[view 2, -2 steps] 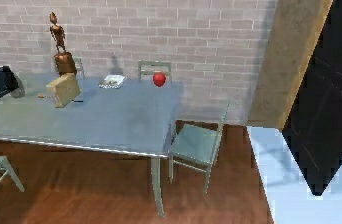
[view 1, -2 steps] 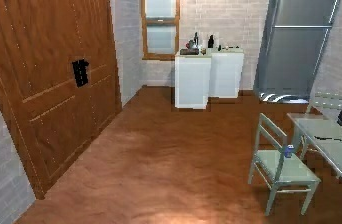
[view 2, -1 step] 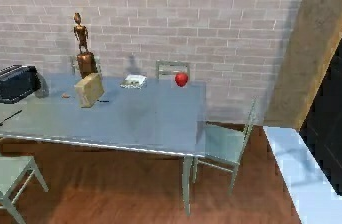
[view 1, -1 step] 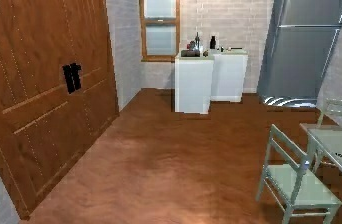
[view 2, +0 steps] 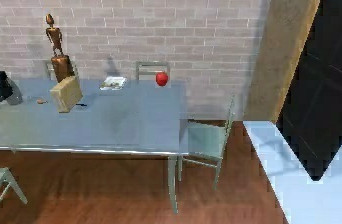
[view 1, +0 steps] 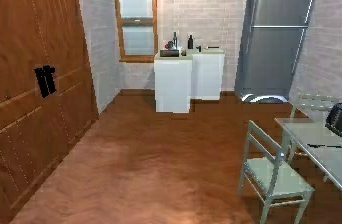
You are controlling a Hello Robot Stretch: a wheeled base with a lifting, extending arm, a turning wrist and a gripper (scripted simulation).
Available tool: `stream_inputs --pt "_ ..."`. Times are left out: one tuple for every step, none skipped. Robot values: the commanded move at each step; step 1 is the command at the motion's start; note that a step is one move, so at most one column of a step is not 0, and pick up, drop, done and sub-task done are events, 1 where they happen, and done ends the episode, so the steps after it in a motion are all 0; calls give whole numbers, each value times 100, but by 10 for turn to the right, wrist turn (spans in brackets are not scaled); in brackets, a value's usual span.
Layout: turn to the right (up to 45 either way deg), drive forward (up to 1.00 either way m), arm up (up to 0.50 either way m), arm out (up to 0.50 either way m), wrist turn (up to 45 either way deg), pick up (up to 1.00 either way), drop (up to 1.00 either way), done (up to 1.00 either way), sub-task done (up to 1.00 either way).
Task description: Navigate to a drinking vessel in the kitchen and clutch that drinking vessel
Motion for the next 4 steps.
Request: stream_inputs --pt "0 100 0 0 0 0 0 0 0" --pt "60 0 0 0 0 0 0 0 0" --pt "0 65 0 0 0 0 0 0 0" --pt "30 0 0 0 0 0 0 0 0"
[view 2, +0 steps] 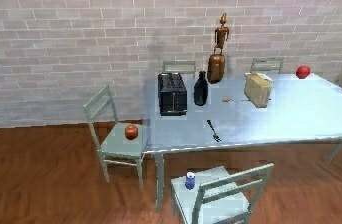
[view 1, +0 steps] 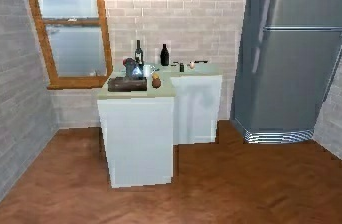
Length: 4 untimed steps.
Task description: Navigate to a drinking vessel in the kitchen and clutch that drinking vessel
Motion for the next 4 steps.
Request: stream_inputs --pt "0 85 0 0 0 0 0 0 0" --pt "-450 0 0 0 0 0 0 0 0" --pt "-450 0 0 0 0 0 0 0 0" --pt "-90 0 0 0 0 0 0 0 0"
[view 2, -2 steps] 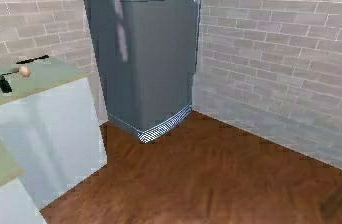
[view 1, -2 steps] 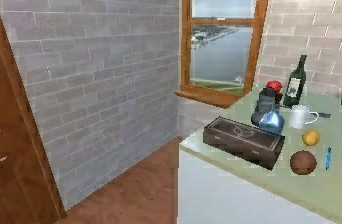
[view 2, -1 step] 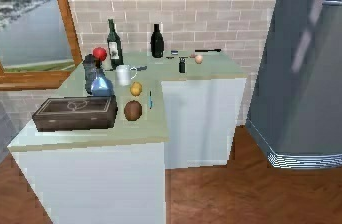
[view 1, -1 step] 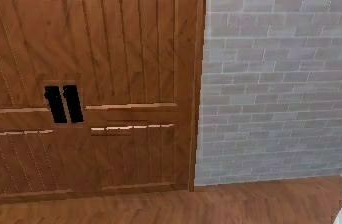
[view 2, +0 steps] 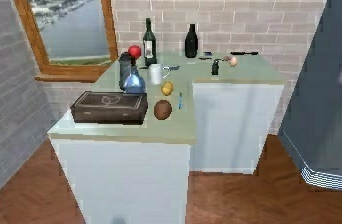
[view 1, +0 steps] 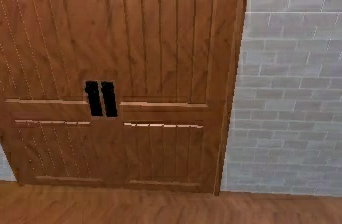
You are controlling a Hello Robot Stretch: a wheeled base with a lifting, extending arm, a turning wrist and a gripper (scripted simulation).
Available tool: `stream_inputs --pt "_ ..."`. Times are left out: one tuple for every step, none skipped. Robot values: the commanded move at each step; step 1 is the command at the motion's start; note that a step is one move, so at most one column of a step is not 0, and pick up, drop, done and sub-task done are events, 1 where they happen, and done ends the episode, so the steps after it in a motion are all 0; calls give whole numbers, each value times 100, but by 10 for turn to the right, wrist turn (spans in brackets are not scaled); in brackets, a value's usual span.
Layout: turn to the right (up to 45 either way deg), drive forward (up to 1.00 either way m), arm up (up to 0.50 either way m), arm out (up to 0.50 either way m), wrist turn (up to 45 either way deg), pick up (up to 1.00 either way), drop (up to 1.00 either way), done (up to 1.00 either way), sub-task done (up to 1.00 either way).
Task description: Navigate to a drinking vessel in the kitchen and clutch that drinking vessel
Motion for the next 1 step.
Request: stream_inputs --pt "450 0 0 0 0 0 0 0 0"
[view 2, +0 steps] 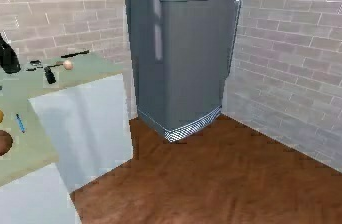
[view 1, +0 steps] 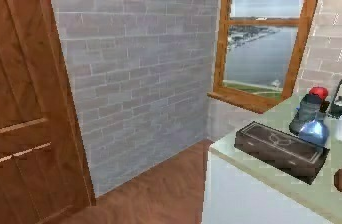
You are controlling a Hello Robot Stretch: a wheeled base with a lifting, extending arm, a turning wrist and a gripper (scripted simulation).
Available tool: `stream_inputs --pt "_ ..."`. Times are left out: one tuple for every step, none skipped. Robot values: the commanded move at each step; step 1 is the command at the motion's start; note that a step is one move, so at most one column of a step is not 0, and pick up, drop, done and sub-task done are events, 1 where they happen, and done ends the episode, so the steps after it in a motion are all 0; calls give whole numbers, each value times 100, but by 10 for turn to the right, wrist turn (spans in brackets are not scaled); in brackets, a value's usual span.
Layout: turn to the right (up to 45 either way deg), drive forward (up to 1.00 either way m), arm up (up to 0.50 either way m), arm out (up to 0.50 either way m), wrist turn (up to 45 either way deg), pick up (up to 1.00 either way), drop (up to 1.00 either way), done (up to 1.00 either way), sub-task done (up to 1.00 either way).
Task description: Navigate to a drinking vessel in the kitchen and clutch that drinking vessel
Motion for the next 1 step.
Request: stream_inputs --pt "450 0 0 0 0 0 0 0 0"
